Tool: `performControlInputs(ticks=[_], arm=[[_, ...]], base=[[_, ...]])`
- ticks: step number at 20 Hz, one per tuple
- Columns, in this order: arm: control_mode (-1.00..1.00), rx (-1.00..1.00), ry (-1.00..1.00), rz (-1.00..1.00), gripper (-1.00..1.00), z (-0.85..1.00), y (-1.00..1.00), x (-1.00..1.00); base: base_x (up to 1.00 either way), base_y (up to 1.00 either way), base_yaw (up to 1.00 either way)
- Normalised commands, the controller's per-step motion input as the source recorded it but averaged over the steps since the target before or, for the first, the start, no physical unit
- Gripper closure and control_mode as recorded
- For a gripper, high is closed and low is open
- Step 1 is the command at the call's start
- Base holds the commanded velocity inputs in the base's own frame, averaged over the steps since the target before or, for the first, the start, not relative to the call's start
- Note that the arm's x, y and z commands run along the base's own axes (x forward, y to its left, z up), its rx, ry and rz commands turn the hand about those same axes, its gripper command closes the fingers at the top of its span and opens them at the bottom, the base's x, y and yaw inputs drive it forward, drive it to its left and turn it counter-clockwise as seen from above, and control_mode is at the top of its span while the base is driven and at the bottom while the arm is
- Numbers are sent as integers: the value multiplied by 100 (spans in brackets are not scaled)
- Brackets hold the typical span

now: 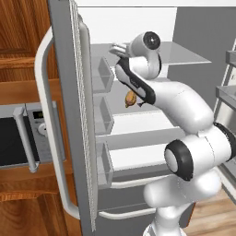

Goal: Gather the onion and eggplant from the fridge and place them on a tray on the dining counter. Then gather the fish and chicken drumstick from the fridge and place them on the other tray.

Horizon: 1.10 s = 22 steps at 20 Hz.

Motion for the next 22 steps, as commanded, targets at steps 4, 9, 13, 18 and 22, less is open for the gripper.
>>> performControlInputs(ticks=[4,9,13,18,22], arm=[[-100,17,10,-1,100,30,-33,-100],[-100,7,9,-1,100,-3,-21,-100],[-100,1,16,0,100,-37,-11,-100],[-100,-1,19,-2,100,-87,0,-100],[-100,-3,16,-3,100,-91,0,-100]], base=[[0,0,0],[0,0,0],[0,0,0],[0,0,0],[0,0,0]])
